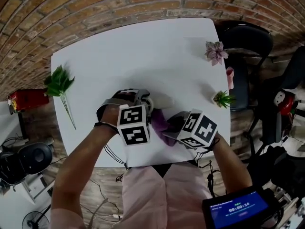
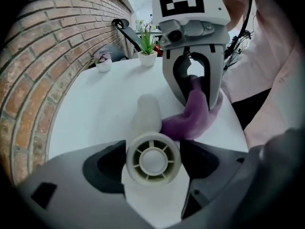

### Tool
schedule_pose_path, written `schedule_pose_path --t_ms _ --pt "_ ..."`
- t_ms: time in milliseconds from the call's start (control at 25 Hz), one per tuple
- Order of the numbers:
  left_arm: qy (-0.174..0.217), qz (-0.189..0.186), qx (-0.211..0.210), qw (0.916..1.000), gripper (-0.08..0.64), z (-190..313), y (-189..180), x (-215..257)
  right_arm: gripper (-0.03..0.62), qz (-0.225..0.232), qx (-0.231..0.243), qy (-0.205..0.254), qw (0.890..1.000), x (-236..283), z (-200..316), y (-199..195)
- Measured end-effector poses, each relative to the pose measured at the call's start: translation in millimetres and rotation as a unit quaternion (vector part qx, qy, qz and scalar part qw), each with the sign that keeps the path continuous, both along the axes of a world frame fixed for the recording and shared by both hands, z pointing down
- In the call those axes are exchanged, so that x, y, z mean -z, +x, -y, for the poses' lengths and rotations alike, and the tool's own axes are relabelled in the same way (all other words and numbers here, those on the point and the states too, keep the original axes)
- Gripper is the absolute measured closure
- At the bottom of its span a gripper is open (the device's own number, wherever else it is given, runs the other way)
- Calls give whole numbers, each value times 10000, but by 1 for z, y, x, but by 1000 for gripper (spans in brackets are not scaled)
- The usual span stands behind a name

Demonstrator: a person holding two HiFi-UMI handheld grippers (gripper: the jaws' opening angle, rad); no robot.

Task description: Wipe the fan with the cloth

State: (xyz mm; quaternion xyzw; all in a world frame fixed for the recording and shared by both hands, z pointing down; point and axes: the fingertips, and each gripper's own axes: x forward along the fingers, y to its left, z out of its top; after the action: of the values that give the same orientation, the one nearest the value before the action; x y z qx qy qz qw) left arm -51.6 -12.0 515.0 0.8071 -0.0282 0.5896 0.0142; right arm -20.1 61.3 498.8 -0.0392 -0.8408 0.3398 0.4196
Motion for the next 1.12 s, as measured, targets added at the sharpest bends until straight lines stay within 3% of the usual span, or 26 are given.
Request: schedule_pose_path --t_ms 160,400,880,1120 --pt "13 60 -104 9999 198 -1 0 0 494 -136 -962 -250 9950 -7 22 -17" --pt "56 96 -321 9994 199 -3 -1 0 497 -81 -2129 -592 9752 -9 39 -9" --pt "91 134 -480 9987 199 -4 -4 -1 497 -106 -3239 -572 9443 -12 61 41" --pt "105 402 -748 9963 199 -11 -13 -3 497 -162 -3356 -451 9408 -11 67 53"
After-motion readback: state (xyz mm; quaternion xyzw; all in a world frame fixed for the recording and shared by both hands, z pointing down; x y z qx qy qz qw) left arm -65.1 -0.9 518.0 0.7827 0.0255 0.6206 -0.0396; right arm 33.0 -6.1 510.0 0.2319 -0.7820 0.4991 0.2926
